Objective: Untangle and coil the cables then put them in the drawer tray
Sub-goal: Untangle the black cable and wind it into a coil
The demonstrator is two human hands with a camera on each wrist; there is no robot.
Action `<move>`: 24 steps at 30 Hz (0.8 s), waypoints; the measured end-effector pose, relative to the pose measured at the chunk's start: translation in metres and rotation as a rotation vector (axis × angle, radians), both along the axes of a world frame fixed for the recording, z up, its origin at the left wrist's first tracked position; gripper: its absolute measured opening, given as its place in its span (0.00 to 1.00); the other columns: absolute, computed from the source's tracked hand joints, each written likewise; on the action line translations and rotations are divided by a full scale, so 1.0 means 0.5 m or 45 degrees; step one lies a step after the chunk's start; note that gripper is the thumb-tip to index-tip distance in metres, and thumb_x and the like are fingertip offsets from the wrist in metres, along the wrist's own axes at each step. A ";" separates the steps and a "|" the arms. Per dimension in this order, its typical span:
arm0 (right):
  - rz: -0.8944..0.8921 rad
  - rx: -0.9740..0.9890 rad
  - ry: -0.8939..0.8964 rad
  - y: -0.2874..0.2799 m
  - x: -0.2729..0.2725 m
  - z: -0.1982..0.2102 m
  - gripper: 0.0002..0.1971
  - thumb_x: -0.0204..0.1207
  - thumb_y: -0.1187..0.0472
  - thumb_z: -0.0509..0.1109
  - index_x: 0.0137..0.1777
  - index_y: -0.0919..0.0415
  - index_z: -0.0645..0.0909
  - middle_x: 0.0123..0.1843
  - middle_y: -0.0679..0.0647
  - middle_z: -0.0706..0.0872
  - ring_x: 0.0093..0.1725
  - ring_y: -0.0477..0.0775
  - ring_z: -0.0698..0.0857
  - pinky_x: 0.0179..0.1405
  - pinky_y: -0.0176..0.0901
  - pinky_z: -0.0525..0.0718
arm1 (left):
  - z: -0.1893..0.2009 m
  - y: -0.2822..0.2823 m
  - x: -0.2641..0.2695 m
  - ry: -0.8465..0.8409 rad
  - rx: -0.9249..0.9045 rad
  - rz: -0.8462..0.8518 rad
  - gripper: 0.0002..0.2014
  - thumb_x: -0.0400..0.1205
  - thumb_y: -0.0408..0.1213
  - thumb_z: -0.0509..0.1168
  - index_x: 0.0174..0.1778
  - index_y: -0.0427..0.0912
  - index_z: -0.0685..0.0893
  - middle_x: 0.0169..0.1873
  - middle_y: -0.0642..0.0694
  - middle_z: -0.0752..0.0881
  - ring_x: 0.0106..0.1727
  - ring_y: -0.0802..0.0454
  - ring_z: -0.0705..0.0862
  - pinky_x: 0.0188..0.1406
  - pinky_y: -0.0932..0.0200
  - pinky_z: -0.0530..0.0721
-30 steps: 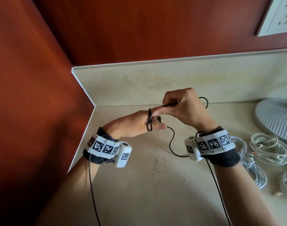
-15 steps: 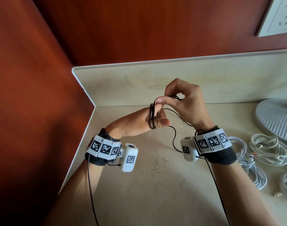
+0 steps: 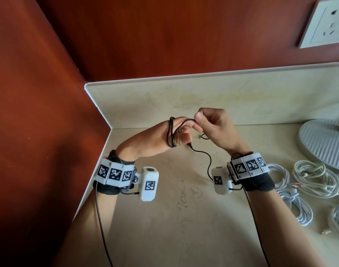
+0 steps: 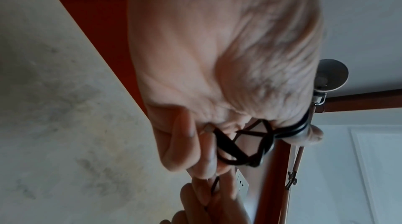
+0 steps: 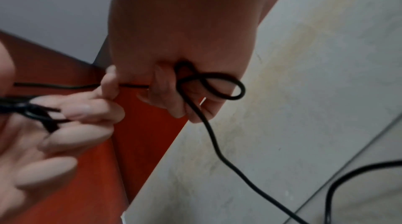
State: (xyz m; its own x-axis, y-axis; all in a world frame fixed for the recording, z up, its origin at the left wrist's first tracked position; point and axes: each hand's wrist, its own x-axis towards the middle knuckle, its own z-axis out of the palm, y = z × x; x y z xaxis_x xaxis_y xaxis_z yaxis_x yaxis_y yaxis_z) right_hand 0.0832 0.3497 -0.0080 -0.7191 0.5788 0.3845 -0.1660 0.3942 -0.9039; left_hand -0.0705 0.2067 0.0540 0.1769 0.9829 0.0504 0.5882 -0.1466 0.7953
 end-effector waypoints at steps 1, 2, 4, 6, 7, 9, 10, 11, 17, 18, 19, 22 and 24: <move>0.014 -0.055 0.028 0.002 0.000 -0.002 0.25 0.88 0.51 0.68 0.34 0.70 0.74 0.25 0.49 0.70 0.24 0.47 0.64 0.24 0.36 0.63 | 0.001 -0.001 0.000 -0.007 0.024 0.013 0.41 0.77 0.79 0.53 0.69 0.48 0.82 0.43 0.62 0.73 0.43 0.62 0.74 0.48 0.67 0.71; 0.032 -0.104 0.057 0.004 -0.001 -0.004 0.24 0.89 0.53 0.67 0.36 0.72 0.75 0.24 0.51 0.70 0.22 0.46 0.64 0.22 0.36 0.64 | 0.001 -0.002 0.000 -0.013 0.051 0.028 0.41 0.77 0.79 0.52 0.69 0.48 0.82 0.46 0.61 0.73 0.46 0.62 0.75 0.52 0.68 0.72; 0.059 -0.148 0.106 0.006 -0.003 -0.005 0.20 0.88 0.57 0.67 0.40 0.73 0.76 0.24 0.62 0.71 0.21 0.49 0.66 0.20 0.38 0.66 | -0.003 -0.003 -0.003 -0.032 0.101 0.054 0.41 0.78 0.78 0.50 0.67 0.44 0.80 0.53 0.59 0.73 0.52 0.62 0.75 0.58 0.68 0.72; 0.056 -0.157 0.146 0.003 -0.005 0.000 0.14 0.88 0.60 0.67 0.42 0.69 0.79 0.27 0.68 0.72 0.23 0.53 0.69 0.24 0.38 0.70 | -0.007 -0.002 -0.002 -0.068 0.162 0.060 0.40 0.80 0.76 0.50 0.66 0.41 0.78 0.59 0.54 0.71 0.52 0.63 0.74 0.59 0.68 0.72; 0.047 -0.167 0.170 0.001 -0.006 0.003 0.12 0.88 0.61 0.67 0.43 0.66 0.79 0.29 0.71 0.74 0.25 0.56 0.70 0.26 0.40 0.70 | -0.009 0.000 -0.001 -0.087 0.197 0.053 0.40 0.81 0.75 0.49 0.68 0.40 0.78 0.63 0.51 0.70 0.51 0.63 0.74 0.59 0.69 0.72; -0.004 -0.173 0.215 0.000 -0.007 0.008 0.11 0.88 0.64 0.68 0.44 0.67 0.80 0.32 0.75 0.76 0.28 0.60 0.70 0.27 0.51 0.69 | -0.011 0.003 0.002 -0.110 0.244 0.048 0.43 0.81 0.76 0.48 0.73 0.41 0.78 0.74 0.47 0.67 0.48 0.63 0.75 0.59 0.70 0.72; -0.046 -0.161 0.225 0.001 -0.009 0.009 0.10 0.88 0.65 0.69 0.44 0.69 0.81 0.31 0.71 0.77 0.28 0.60 0.69 0.27 0.55 0.67 | -0.009 0.004 0.005 -0.106 0.254 0.039 0.45 0.80 0.77 0.46 0.77 0.43 0.78 0.79 0.45 0.64 0.48 0.63 0.75 0.59 0.70 0.72; -0.091 -0.135 0.223 0.001 -0.011 0.009 0.11 0.87 0.66 0.71 0.44 0.71 0.81 0.29 0.64 0.77 0.28 0.59 0.68 0.27 0.57 0.66 | -0.008 0.005 0.005 -0.093 0.271 0.023 0.48 0.79 0.78 0.44 0.80 0.43 0.77 0.82 0.45 0.61 0.49 0.64 0.76 0.59 0.70 0.71; -0.157 0.011 0.041 -0.024 -0.034 -0.003 0.21 0.86 0.48 0.71 0.33 0.57 0.81 0.24 0.63 0.74 0.25 0.53 0.68 0.23 0.52 0.65 | 0.001 0.030 0.005 -0.097 0.346 0.048 0.58 0.74 0.82 0.40 0.90 0.41 0.62 0.80 0.44 0.68 0.55 0.68 0.76 0.60 0.70 0.73; -0.119 0.027 -0.020 -0.025 -0.033 -0.005 0.22 0.87 0.46 0.70 0.32 0.54 0.81 0.24 0.62 0.73 0.25 0.52 0.68 0.25 0.48 0.65 | 0.000 0.035 0.002 -0.117 0.352 0.078 0.58 0.72 0.83 0.41 0.91 0.45 0.60 0.76 0.45 0.73 0.50 0.64 0.79 0.57 0.68 0.75; -0.062 0.047 -0.085 -0.024 -0.030 -0.007 0.22 0.87 0.47 0.70 0.32 0.56 0.81 0.24 0.60 0.73 0.25 0.51 0.67 0.25 0.45 0.65 | -0.001 0.039 -0.004 -0.153 0.360 0.108 0.57 0.71 0.84 0.43 0.91 0.49 0.58 0.71 0.47 0.79 0.45 0.59 0.82 0.54 0.64 0.77; 0.081 0.055 -0.228 -0.025 -0.021 -0.008 0.22 0.89 0.50 0.67 0.36 0.65 0.82 0.22 0.49 0.72 0.23 0.48 0.67 0.25 0.38 0.68 | -0.007 0.041 -0.026 -0.256 0.379 0.251 0.56 0.71 0.84 0.47 0.92 0.53 0.56 0.58 0.49 0.86 0.35 0.59 0.80 0.41 0.63 0.78; 0.110 0.051 -0.283 -0.029 -0.020 -0.009 0.22 0.91 0.49 0.64 0.38 0.63 0.82 0.22 0.46 0.72 0.22 0.50 0.68 0.26 0.38 0.70 | -0.018 0.038 -0.039 -0.329 0.358 0.360 0.54 0.74 0.82 0.48 0.91 0.50 0.59 0.57 0.46 0.85 0.35 0.57 0.74 0.36 0.62 0.75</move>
